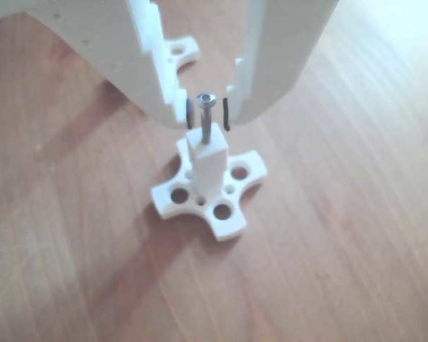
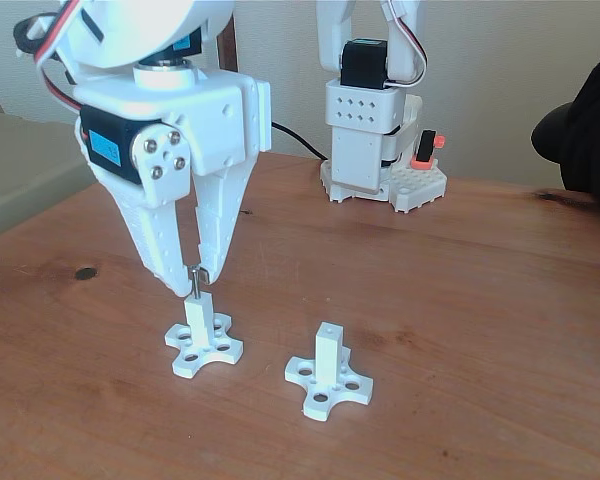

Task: Grab the screw and set it in the hole.

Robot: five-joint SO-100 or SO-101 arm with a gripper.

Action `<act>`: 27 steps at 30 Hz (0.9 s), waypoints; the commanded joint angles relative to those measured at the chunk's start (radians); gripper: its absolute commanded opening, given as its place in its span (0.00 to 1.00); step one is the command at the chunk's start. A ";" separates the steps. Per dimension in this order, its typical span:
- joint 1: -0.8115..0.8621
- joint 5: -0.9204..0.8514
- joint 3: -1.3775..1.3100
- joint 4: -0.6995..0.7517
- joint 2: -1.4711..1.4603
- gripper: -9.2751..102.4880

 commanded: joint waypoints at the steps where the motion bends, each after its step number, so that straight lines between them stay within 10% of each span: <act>1: 0.002 0.006 -0.092 -0.005 0.029 0.11; 27: 0.002 0.009 -0.094 -0.015 0.029 0.08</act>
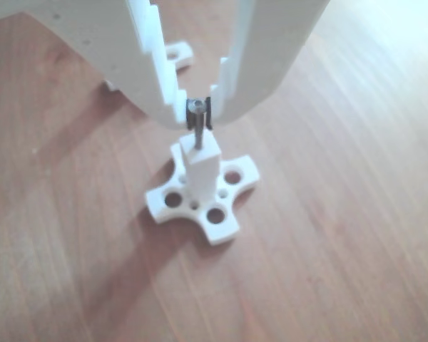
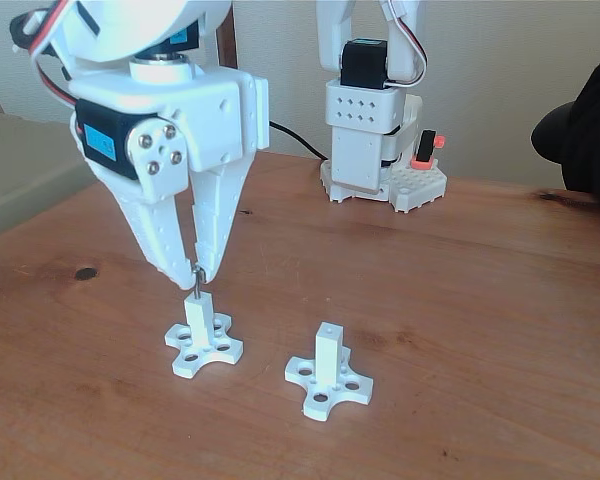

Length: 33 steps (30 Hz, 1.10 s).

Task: Grab the screw and set it in the hole.

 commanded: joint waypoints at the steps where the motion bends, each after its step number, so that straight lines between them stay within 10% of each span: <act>1: 0.002 0.009 -0.078 -0.017 0.029 0.08; 33: 0.002 0.009 -0.143 0.012 0.026 0.04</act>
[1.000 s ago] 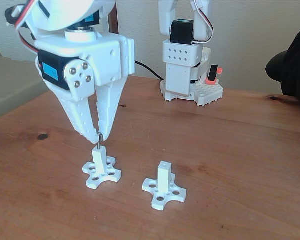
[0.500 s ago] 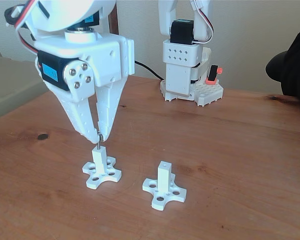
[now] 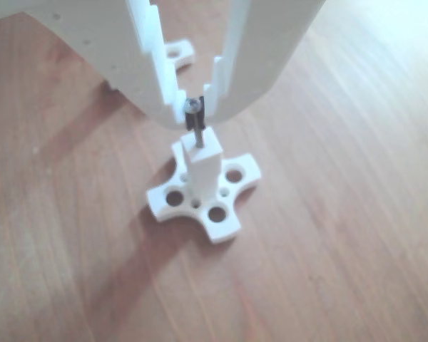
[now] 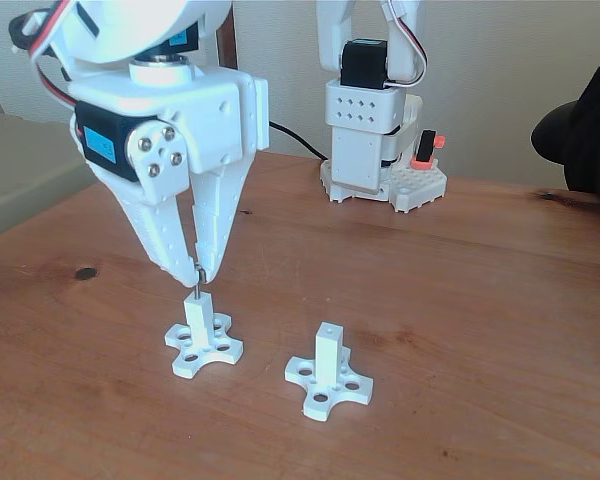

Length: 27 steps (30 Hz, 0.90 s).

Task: Grab the screw and set it in the hole.

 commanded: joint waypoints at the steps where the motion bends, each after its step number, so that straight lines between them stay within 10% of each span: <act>1: 0.002 0.008 -0.138 0.021 0.025 0.04; 27: -0.097 0.052 -0.190 0.103 0.038 0.04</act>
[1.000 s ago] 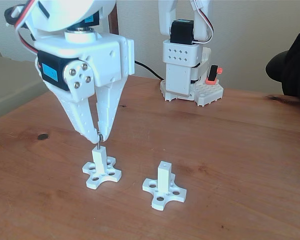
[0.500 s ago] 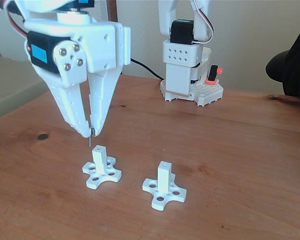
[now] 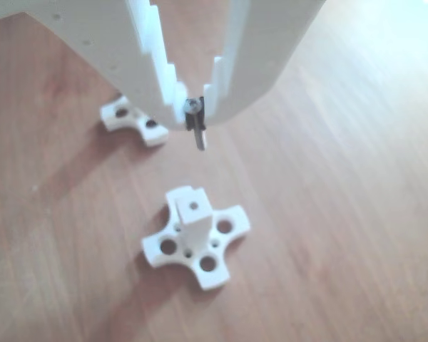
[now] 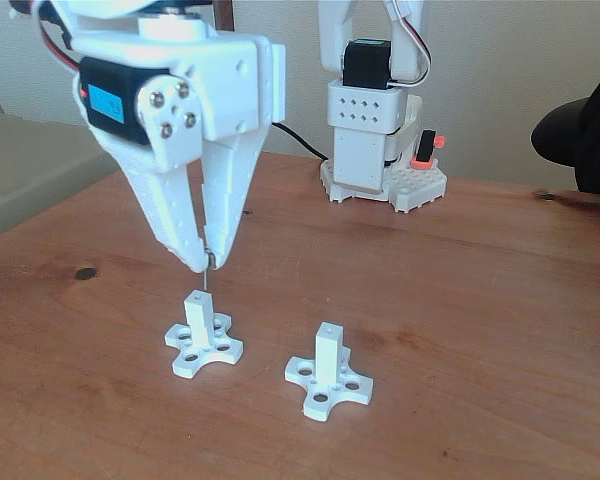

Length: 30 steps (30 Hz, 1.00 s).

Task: Grab the screw and set it in the hole.

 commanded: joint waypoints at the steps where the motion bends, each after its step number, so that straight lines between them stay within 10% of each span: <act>1: -0.040 0.012 -0.086 0.006 0.040 0.04; 30: -0.238 0.100 0.048 -0.006 0.081 0.04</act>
